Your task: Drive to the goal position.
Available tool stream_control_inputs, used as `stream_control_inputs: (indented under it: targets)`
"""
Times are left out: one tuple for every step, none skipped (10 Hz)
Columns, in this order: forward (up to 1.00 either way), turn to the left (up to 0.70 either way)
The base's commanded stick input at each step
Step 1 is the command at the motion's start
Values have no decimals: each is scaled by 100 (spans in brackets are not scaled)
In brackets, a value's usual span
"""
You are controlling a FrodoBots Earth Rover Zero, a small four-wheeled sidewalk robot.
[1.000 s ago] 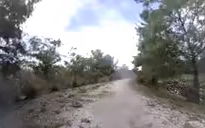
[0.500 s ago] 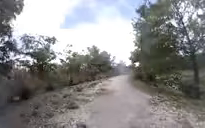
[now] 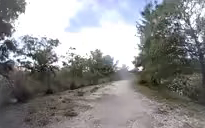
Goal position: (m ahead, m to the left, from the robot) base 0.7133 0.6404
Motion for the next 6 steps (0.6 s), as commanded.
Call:
stream_control_inputs:
  targets:
    - [45,0]
    - [45,0]
    - [45,0]
    - [45,0]
    - [45,0]
    - [45,0]
